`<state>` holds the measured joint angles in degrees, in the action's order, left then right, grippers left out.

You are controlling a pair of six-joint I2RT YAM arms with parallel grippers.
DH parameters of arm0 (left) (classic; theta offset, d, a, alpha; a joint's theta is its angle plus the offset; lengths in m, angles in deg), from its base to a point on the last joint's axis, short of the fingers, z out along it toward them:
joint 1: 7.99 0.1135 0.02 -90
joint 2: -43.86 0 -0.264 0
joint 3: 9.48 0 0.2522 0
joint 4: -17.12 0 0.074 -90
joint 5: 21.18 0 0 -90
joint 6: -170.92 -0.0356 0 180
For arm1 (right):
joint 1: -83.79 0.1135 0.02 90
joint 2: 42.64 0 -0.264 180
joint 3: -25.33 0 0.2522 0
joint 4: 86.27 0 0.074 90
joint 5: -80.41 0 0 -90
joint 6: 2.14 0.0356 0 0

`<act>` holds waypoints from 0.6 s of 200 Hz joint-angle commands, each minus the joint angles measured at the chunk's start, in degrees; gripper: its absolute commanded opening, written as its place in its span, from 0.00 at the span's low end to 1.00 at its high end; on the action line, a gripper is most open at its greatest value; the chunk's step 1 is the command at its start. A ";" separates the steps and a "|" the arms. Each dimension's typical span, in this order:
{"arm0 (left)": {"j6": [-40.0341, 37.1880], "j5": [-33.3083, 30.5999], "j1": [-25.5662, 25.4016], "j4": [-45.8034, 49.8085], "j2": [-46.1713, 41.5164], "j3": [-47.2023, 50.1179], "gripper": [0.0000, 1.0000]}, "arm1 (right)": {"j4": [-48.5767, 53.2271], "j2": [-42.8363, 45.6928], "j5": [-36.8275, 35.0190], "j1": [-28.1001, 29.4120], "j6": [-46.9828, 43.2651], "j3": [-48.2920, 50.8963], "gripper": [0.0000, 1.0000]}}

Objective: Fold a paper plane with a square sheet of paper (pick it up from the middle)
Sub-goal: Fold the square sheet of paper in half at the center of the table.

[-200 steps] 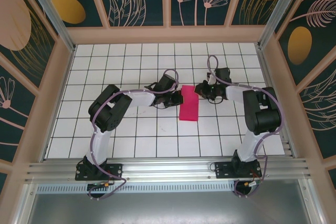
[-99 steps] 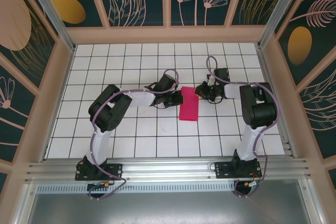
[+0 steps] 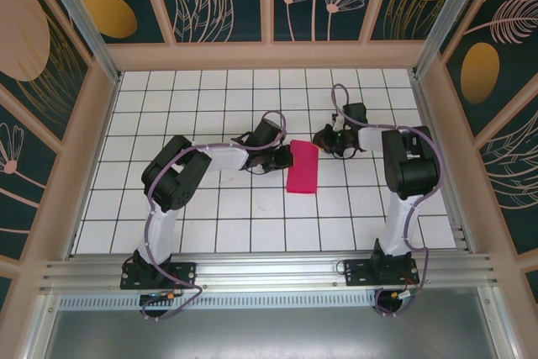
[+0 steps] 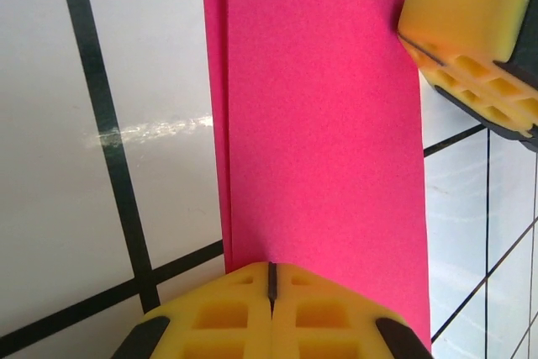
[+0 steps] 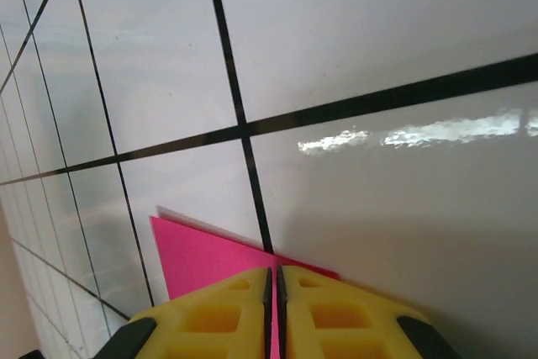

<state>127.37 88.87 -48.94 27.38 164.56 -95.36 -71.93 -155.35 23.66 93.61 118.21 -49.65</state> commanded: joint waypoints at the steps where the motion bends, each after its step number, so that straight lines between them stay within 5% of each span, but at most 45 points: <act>1: -1.52 -1.51 -0.52 5.28 2.43 0.47 0.00 | 3.18 -1.93 -2.51 -0.09 -0.64 -1.85 0.15; 120: -1.54 -1.42 -0.51 5.38 2.28 0.28 0.00 | 2.56 -1.23 0.50 -0.54 0.14 -4.54 0.15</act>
<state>127.00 88.92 -48.94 27.38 164.56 -95.36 -68.54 -155.70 23.45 93.50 118.18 -55.50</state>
